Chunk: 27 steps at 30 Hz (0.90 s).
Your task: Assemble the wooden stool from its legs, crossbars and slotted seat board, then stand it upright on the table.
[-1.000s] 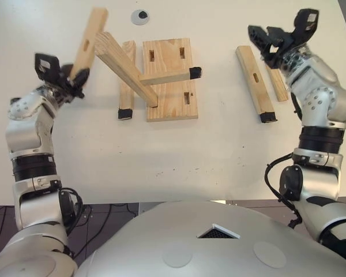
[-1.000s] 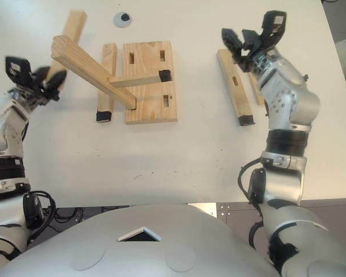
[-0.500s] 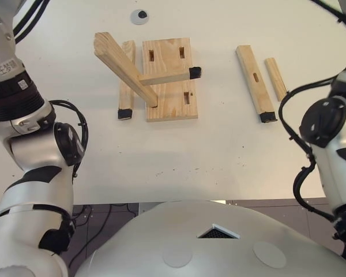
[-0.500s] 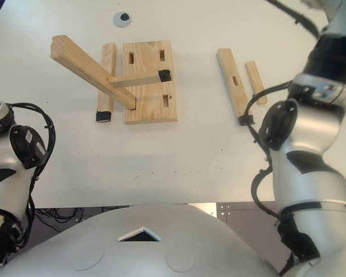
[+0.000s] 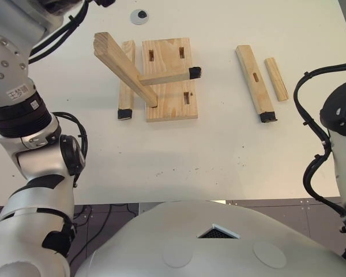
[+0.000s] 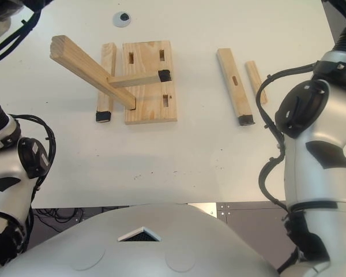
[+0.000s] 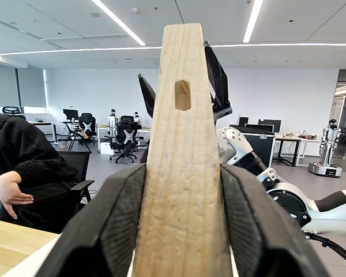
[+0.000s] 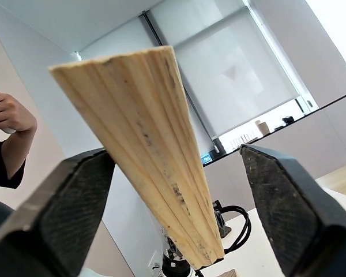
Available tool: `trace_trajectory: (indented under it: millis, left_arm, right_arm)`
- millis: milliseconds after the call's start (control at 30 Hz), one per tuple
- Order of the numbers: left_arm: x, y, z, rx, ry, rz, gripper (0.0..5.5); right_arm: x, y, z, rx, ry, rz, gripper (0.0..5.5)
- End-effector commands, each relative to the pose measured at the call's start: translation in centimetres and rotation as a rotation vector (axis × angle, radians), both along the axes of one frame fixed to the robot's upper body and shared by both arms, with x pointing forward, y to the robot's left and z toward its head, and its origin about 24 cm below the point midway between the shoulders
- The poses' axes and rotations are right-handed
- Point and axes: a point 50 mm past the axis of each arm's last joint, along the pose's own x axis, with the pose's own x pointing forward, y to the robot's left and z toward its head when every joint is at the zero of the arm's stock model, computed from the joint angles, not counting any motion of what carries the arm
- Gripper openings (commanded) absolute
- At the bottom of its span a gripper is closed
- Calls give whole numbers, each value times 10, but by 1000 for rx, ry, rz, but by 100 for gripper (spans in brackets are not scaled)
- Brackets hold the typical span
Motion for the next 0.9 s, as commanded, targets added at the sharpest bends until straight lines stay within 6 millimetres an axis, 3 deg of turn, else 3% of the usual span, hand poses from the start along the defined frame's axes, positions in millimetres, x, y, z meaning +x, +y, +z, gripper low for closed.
trace_trajectory:
  millis: [33,267,567,600,800,900]
  left_arm:
    - [-2,0,-3,13,5,-7,199]
    - [1,0,-8,19,27,-3,199]
    - [1,0,-10,18,54,-25,199]
    - [1,0,-11,18,55,-26,199]
    - [1,1,-12,18,69,-32,199]
    - [2,2,-13,18,77,-29,199]
  right_arm:
    - [-2,-2,10,-2,-29,2,322]
    - [-1,-1,8,-7,-43,-20,225]
    - [-4,0,7,-7,-64,-11,223]
    - [-5,1,6,-14,-67,-6,260]
    - [-6,3,5,-25,-86,-11,350]
    - [-5,1,5,-20,-81,-14,323]
